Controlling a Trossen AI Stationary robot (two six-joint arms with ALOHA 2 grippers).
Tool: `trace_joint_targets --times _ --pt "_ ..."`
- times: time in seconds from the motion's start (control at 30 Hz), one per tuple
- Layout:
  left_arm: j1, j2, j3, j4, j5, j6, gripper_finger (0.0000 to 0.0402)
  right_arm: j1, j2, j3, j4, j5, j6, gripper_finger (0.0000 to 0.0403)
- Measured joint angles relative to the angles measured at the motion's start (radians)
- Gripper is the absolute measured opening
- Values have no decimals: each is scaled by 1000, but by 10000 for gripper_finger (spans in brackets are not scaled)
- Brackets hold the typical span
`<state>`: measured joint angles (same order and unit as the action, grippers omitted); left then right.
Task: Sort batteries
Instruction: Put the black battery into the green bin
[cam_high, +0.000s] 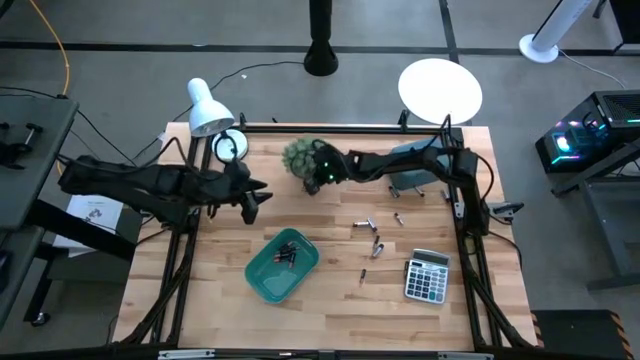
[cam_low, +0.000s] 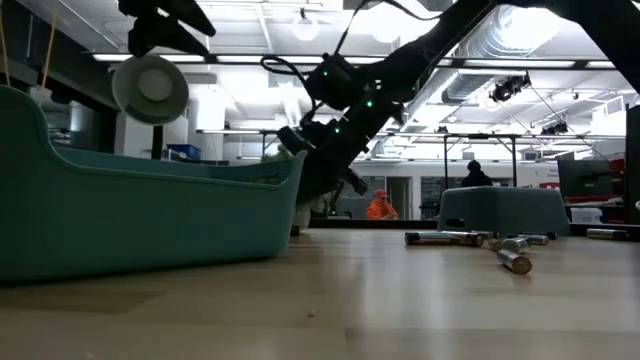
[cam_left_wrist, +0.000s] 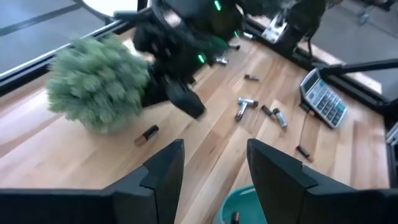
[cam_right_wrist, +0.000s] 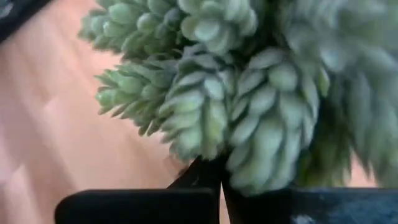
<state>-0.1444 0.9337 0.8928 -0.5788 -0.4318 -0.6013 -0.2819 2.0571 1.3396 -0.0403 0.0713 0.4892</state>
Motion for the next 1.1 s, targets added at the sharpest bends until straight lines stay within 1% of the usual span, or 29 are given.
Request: trace_joint_targets --times 0.07,0.13,0.23,0.3,0.4,0.5,0.67,0.77,0.87,0.97,1.1 --pt "0 18 0 1 0 0 167 -23 0 0 18 -23 0 0" --pt "0 35 0 3 0 0 167 -44 0 0 23 -125 -7 0" --pt "0 56 0 3 1 0 167 -52 0 0 18 -305 -84 0" --pt "0 64 0 4 1 0 167 -40 0 0 6 -369 -142 0" --pt "0 70 0 8 1 0 167 -17 0 0 6 -351 -207 4" --pt "0 71 0 8 1 -5 167 6 3 0 10 -271 -275 23" --pt "0 71 -1 8 4 -17 167 29 23 0 2 -183 -336 89" --pt "0 71 -1 4 6 -27 167 35 43 0 11 -166 -342 131" --pt "-12 71 -1 -11 15 -47 167 34 74 0 9 -151 -364 163" --pt "-44 71 -1 -56 20 -98 167 34 107 2 28 -142 -382 177" --pt "-123 82 -2 -148 22 -239 167 40 137 6 36 -128 -389 170"
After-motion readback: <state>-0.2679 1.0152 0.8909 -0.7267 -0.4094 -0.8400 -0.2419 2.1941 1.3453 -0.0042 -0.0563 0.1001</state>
